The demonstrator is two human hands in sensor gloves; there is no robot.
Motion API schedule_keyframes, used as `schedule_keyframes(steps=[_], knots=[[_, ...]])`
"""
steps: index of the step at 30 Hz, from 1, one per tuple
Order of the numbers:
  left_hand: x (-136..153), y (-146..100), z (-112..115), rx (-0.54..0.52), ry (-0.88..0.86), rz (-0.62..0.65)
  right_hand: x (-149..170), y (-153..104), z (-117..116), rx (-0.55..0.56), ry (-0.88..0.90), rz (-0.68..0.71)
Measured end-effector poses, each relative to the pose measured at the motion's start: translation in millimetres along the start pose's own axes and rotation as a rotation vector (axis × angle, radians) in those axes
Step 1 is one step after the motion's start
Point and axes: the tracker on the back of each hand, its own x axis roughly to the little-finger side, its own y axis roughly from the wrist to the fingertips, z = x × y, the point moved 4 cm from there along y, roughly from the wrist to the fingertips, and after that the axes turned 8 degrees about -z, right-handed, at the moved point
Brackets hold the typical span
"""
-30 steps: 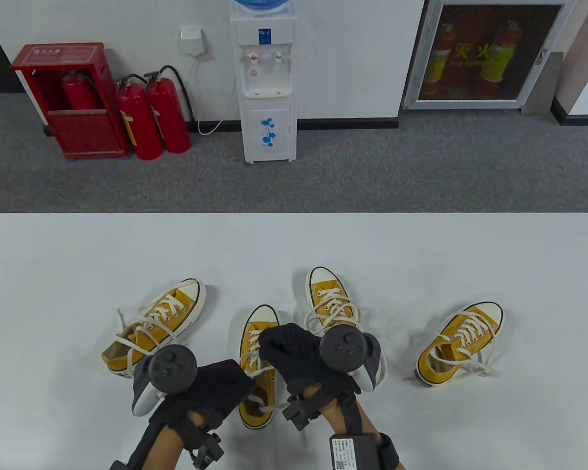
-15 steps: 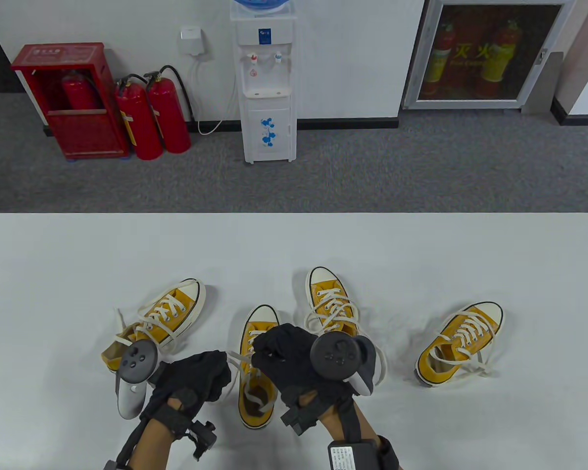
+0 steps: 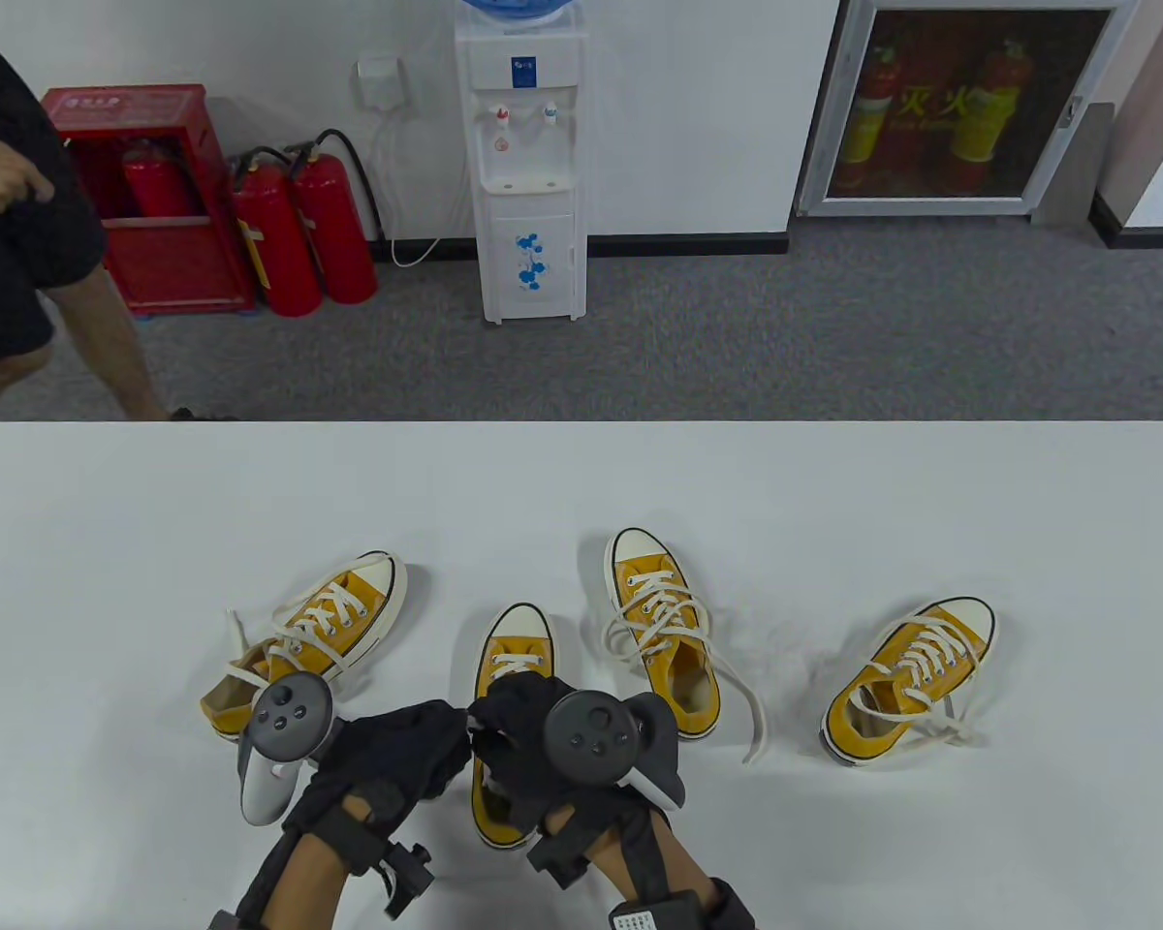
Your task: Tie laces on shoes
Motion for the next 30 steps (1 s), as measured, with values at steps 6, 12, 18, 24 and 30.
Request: schedule_keyframes(steps=[6, 12, 18, 24, 30], knots=[[-7, -10, -21, -0.173, 0.188, 0.002, 9, -4, 39, 0.102, 0.034, -0.049], [-14, -18, -38, -0.279, 0.469, -0.029, 34, -19, 77, 0.224, 0.012, -0.125], [-7, -26, -59, -0.313, 0.505, -0.084, 76, -39, 106, 0.274, -0.04, -0.253], [4, -37, -79, -0.383, 0.533, -0.127, 109, -58, 129, 0.33, -0.083, -0.365], [16, -46, -96, -0.477, 0.512, -0.143, 147, -76, 143, 0.41, -0.1, -0.478]])
